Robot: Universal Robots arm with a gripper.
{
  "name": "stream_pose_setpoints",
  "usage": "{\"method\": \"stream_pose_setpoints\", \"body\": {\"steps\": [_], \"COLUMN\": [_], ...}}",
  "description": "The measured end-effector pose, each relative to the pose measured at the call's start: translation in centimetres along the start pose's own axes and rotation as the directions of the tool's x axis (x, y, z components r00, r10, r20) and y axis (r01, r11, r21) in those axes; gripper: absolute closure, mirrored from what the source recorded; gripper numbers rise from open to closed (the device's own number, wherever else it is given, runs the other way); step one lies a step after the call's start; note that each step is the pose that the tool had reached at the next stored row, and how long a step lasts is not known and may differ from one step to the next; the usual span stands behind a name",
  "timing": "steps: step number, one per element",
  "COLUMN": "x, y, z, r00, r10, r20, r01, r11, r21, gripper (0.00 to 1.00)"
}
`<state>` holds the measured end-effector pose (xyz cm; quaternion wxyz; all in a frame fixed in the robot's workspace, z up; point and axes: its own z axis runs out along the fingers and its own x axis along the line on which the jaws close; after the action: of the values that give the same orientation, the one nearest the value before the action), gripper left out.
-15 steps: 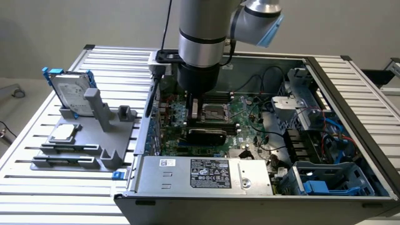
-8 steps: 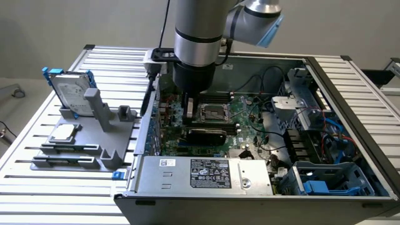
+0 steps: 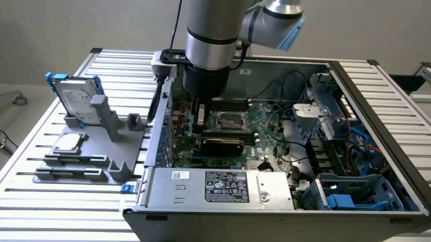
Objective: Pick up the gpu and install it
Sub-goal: 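Press down on the gpu until it lock into place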
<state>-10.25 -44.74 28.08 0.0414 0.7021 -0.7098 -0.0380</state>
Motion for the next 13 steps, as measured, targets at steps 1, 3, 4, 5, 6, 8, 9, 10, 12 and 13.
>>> {"method": "stream_pose_setpoints", "body": {"steps": [1,3,4,5,6,8,9,10,12,13], "x": [0.0,0.0,0.0,0.0,0.0,0.0,0.0,0.0,0.0,0.0], "y": [0.14,0.54,0.73,0.93,1.08,1.31,1.38,1.44,1.57,1.64], "z": [-0.06,-0.08,-0.09,-0.08,-0.05,-0.04,-0.05,-0.07,-0.08,-0.08], "r00": [1.0000,1.0000,1.0000,1.0000,1.0000,1.0000,1.0000,1.0000,0.9999,0.9999], "r10": [0.000,0.000,0.000,0.000,0.000,0.001,0.001,0.001,0.001,0.002], "r20": [-0.0003,-0.0009,-0.0015,-0.0018,-0.0024,-0.0053,-0.0066,-0.0081,-0.0129,-0.0162], "r01": [0.000,0.000,0.000,0.000,0.000,-0.001,-0.001,-0.001,-0.001,-0.002], "r11": [1.0000,1.0000,1.0000,1.0000,1.0000,1.0000,1.0000,0.9999,0.9999,0.9999], "r21": [-0.0006,-0.0008,-0.0010,-0.0014,-0.0020,-0.0050,-0.0077,-0.0100,-0.0129,-0.0143], "gripper": [0.89,0.89,0.89,0.89,0.89,0.89,0.89,0.89,0.89,0.89]}}
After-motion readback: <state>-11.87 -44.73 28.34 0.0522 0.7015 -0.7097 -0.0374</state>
